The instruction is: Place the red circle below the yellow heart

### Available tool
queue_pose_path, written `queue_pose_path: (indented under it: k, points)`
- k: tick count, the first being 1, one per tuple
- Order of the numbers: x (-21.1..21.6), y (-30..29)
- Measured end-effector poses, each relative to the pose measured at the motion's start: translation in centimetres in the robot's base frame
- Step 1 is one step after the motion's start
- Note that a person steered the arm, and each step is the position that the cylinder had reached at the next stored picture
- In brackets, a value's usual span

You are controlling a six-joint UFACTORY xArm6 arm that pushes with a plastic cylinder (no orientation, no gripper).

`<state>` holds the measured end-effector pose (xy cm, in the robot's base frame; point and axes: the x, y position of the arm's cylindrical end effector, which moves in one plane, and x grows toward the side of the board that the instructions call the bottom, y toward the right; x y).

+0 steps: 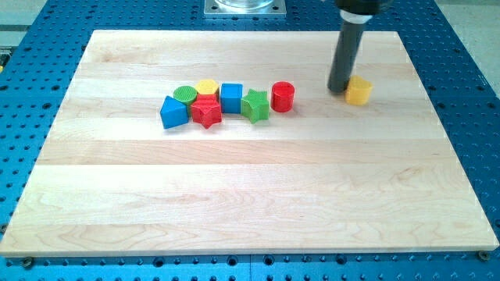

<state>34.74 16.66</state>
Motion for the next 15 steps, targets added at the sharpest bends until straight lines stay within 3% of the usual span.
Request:
queue_pose_path:
  k: [1,3,4,5,6,9,11,12,13,15]
  points:
    - [0.0,-1.4]
    - [-0.7,-11.1]
    - [-0.5,-12.8]
    - [3.0,-13.3]
    - [7.0,-12.2]
    - [8.8,-4.9]
    - [9.6,-4.7]
    - [13.4,-4.7]
    - [13.7,-3.9]
    - [9.3,-1.4]
